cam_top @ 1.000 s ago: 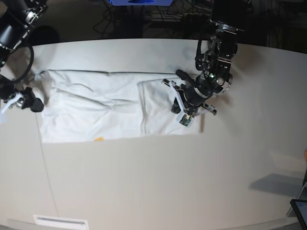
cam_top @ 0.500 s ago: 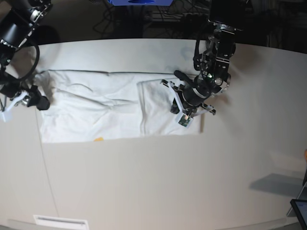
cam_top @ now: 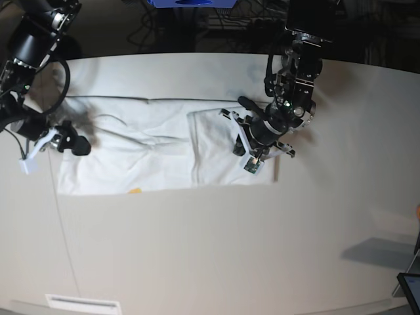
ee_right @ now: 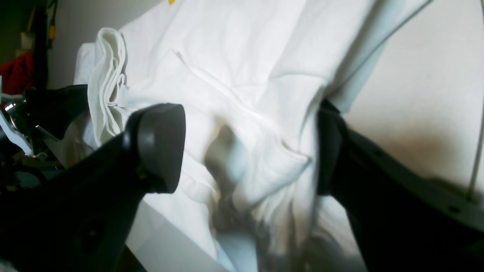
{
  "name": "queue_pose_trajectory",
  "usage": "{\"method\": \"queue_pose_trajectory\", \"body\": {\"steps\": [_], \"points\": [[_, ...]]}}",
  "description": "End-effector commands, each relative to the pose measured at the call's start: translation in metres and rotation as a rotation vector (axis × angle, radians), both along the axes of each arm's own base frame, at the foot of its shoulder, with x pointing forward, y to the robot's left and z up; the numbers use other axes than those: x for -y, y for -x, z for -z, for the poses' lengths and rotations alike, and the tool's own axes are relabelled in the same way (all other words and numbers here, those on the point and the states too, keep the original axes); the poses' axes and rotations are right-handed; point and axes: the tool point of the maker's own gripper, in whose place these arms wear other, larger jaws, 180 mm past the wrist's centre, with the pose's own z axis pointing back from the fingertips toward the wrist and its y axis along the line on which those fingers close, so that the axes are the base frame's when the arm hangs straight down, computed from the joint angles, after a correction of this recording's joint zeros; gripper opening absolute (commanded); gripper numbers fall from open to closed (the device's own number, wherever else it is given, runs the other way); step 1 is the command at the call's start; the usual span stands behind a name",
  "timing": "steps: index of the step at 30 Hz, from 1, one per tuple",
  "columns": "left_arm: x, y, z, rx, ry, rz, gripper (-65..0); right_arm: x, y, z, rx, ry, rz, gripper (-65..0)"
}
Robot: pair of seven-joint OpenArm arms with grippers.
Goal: Fold the T-shirt properly
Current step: 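Release the shirt with the right gripper and move it outward, then drag the folded end with the left gripper toward the right gripper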
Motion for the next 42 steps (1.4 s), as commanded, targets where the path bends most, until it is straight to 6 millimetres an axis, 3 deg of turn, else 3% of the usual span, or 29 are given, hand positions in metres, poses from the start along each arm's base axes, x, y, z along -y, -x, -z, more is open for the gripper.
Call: {"method": "queue_pose_trajectory", "body": {"steps": [1,6,19,21,24,29,35,38,42], "points": [[0.000,-0.003,-0.005,0.011,-0.004,0.002,-65.0,0.006,-0.002,-0.004,-0.001,0.029,-0.010,-22.3],[0.002,-0.004,-0.006,0.011,0.004,0.004,-65.0,0.005,-0.002,-0.003,-0.001,0.029,-0.011,-40.2],[0.029,-0.007,-0.010,0.000,-0.004,0.069,-65.0,-0.014,-0.007,-0.002,0.010,0.029,-0.066,-43.1],[0.028,-0.009,-0.012,0.005,-0.003,0.065,-65.0,-0.012,-0.007,-0.002,0.011,0.032,-0.064,-48.6],[0.026,-0.010,-0.013,0.009,-0.006,0.062,-65.0,-0.009,-0.007,-0.002,0.009,0.041,-0.066,-64.3],[0.027,-0.014,-0.025,0.044,-0.003,0.068,-65.0,0.003,-0.007,-0.005,0.008,0.072,-0.065,-64.7],[0.015,-0.024,-0.067,0.108,-0.077,0.074,-65.0,0.013,-0.008,-0.011,0.020,0.104,-0.065,-64.7],[-0.008,-0.028,-0.083,0.124,-0.109,0.020,-65.0,0.014,-0.012,-0.023,0.059,0.135,-0.074,-64.7],[-0.050,-0.020,-0.074,0.066,-0.176,-0.066,-65.0,0.014,-0.015,-0.032,0.084,0.161,-0.082,-64.7]]}}
